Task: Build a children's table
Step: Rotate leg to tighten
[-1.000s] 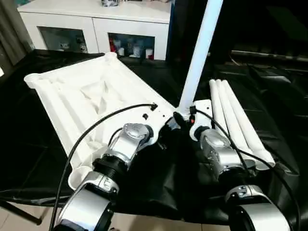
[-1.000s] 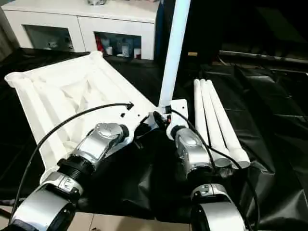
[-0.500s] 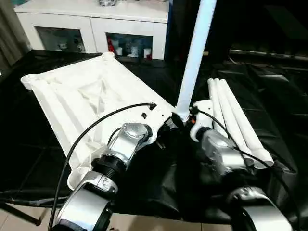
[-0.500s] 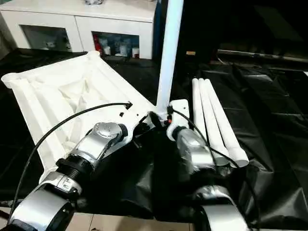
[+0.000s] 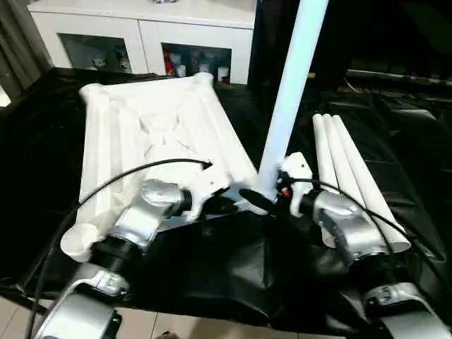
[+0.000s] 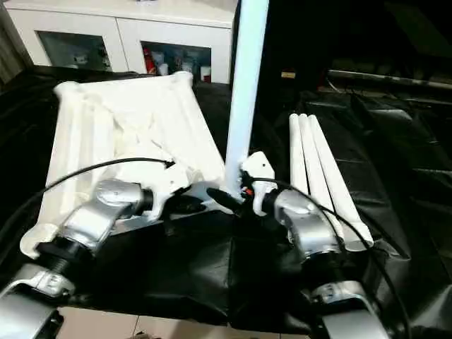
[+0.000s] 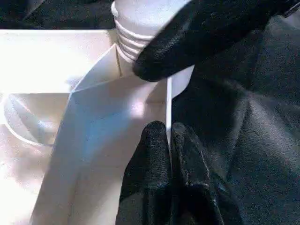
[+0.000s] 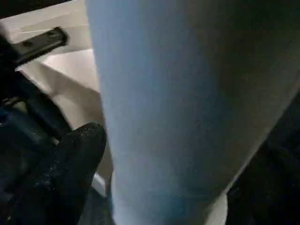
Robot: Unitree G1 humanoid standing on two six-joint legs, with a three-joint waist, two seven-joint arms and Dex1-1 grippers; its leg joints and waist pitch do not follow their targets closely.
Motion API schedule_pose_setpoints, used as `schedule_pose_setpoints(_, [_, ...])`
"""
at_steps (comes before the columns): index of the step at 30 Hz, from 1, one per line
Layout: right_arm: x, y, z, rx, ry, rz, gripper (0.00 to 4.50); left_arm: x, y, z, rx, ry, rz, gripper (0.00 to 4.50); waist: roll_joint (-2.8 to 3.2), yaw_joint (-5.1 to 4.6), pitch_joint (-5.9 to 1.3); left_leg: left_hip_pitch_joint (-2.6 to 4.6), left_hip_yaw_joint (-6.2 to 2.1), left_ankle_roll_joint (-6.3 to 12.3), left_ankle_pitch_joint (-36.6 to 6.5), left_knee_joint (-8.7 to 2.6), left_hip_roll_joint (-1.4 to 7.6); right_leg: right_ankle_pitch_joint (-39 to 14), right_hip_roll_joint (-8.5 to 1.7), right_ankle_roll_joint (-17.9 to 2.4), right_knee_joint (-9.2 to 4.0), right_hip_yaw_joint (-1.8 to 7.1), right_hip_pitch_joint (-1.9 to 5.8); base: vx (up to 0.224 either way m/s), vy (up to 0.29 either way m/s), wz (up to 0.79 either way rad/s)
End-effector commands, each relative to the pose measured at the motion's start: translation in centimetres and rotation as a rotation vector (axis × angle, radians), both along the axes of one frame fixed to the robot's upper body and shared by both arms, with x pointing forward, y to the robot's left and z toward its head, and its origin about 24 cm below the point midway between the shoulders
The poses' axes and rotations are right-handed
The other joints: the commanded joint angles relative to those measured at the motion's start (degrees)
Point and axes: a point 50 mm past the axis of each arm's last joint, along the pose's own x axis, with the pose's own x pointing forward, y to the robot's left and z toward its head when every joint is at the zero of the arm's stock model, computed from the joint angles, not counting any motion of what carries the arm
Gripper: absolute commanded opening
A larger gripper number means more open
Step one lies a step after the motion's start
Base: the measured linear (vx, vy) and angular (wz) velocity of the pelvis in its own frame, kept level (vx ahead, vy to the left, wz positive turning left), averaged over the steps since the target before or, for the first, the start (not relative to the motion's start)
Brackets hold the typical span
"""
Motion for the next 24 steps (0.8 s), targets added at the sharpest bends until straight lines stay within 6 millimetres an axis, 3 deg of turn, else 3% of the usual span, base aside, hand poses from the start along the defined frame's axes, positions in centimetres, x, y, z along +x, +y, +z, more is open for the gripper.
schedule_pose_setpoints(1, [-0.2, 0.5, 0.2, 0.005, 0.007, 0.051, 4.3, -0.5, -0.9, -0.3, -0.003, 0.018, -0.058, 0.0, -0.07, -0.1, -3.37, 0.65, -1.02, 3.53, -10.99, -3.74, 2.75, -7.09, -3.7, -14.62, -3.32, 3.25, 3.14, 0.0, 0.0, 0.0])
schedule_pose_setpoints(5, [-0.3, 0.7, -0.2, 0.002, 0.026, 0.062, 3.94, -0.4, -0.6, -0.2, 0.001, 0.019, -0.058, 0.0, -0.16, -0.17, -3.34, 0.66, -1.11, 2.78, -11.16, -3.79, 2.75, -9.98, -3.87, -13.53, -3.61, 3.3, 3.11, 0.0, 0.0, 0.0])
schedule_pose_setpoints(11, [-0.3, 0.6, -0.6, -0.014, 0.04, 0.053, 3.5, -0.4, -0.6, -0.2, -0.003, 0.019, -0.052, 0.0, -0.18, -0.22, -3.45, 0.61, -1.05, 3.12, -9.55, -3.65, 2.68, -7.64, -3.75, -13.94, -3.28, 3.29, 3.19, 0.0, 0.0, 0.0])
schedule_pose_setpoints(16, [-0.1, 0.6, -1.6, -0.019, 0.076, -0.054, 3.11, -0.3, -0.7, -0.5, -0.013, 0.023, -0.008, 0.0, -0.04, -0.3, -3.45, 0.62, -1.05, 2.7, -9.65, -3.65, 2.67, -8.16, -3.76, -14.03, -3.31, 3.32, 3.13, 0.0, 0.0, 0.0])
schedule_pose_setpoints(20, [0.0, 0.9, -2.5, -0.011, 0.111, -0.15, 2.79, 0.0, -1.0, -0.8, -0.003, 0.024, 0.057, 0.0, -0.03, -0.5, -3.13, 0.82, -1.14, 1.41, -12.6, -3.94, 2.68, -12.73, -3.76, -12.86, -3.92, 3.28, 3.0, 0.0, 0.0, 0.0])
schedule_pose_setpoints(24, [0.4, 1.8, -3.8, 0.016, 0.173, -0.371, 2.75, 1.5, -2.4, -1.2, -0.007, 0.005, 0.33, 0.0, 0.0, -0.74, -2.74, 1.47, -1.32, -0.56, -17.01, -4.19, 2.59, -20.59, -3.82, -10.76, -4.9, 3.26, 2.49, 0.0, 0.0, 0.0])
